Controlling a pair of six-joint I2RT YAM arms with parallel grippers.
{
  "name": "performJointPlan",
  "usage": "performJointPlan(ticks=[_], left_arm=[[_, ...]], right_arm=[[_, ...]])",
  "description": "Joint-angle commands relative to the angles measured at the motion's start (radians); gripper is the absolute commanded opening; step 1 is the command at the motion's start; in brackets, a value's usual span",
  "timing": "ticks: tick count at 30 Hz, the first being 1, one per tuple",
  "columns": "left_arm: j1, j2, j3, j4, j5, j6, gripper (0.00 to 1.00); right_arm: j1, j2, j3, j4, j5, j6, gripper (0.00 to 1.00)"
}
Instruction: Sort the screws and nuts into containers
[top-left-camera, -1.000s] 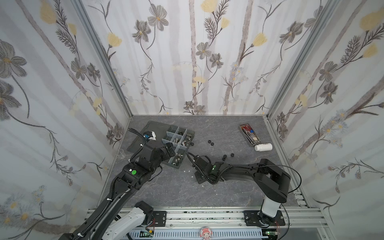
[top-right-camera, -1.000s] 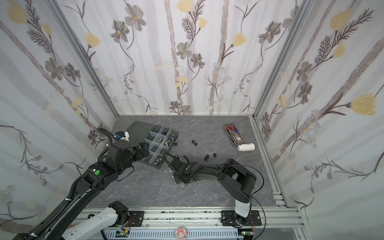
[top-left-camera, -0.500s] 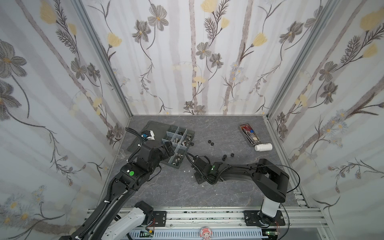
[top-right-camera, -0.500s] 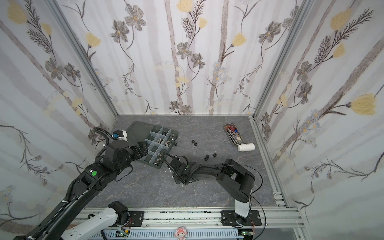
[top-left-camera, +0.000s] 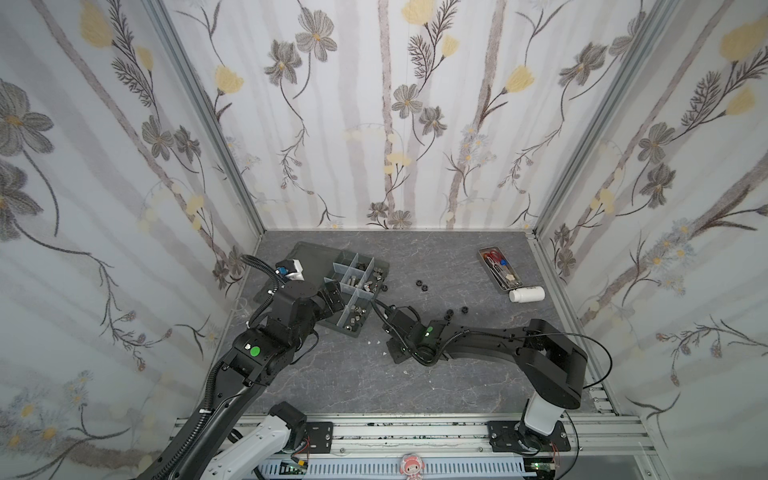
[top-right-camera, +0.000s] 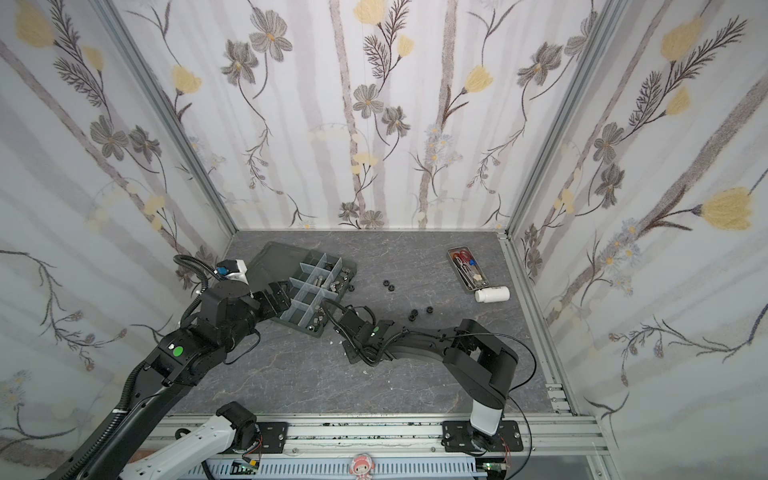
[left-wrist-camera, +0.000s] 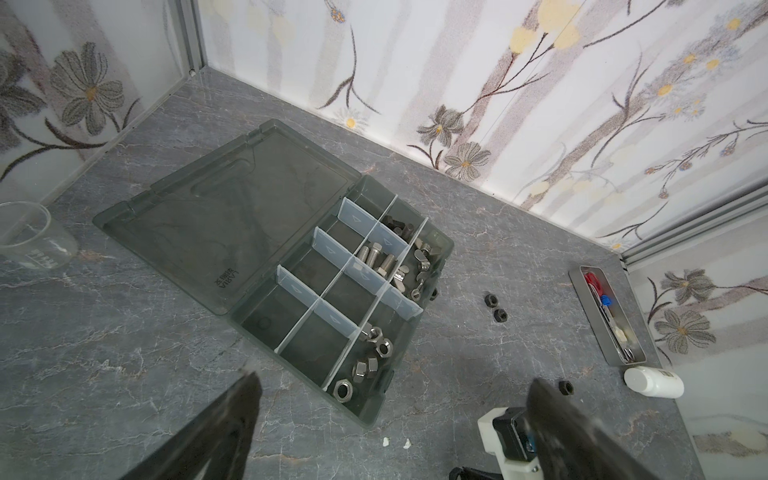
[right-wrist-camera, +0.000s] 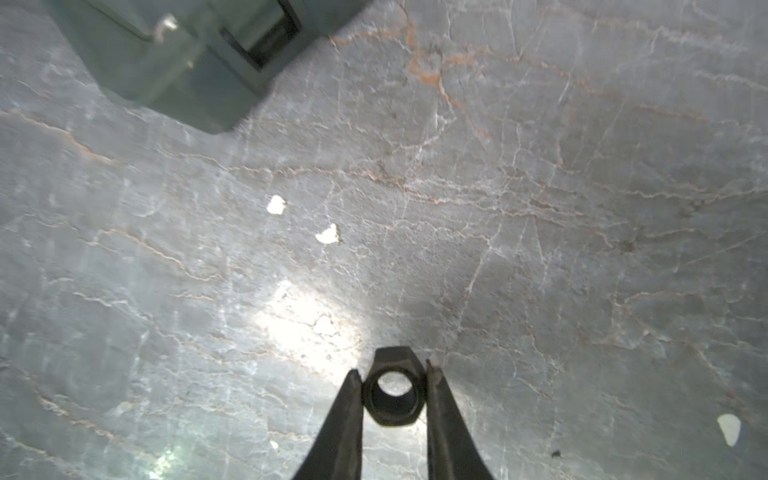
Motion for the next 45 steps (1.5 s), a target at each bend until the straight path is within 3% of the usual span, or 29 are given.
performJointPlan(ticks=[1,26,45], left_arm=[[0.000,-0.012,0.015,-0.016,-0.029,0.003,1.00],[0.000,-0.067,0.055,-0.103,-0.062,0.027,1.00],[0.000,-0.092,0.041,-0.111,-0.085,0.052,1.00]], right_arm=[[-0.002,-0.015,0.044,0.005,0.005,-0.033,0.19],[-0.081,0.286,0.607,-0.041,-0.194,-0.141,0.17],[-0.078,0.602,0.940,-0.050,-0.328,-0.100,0.18]])
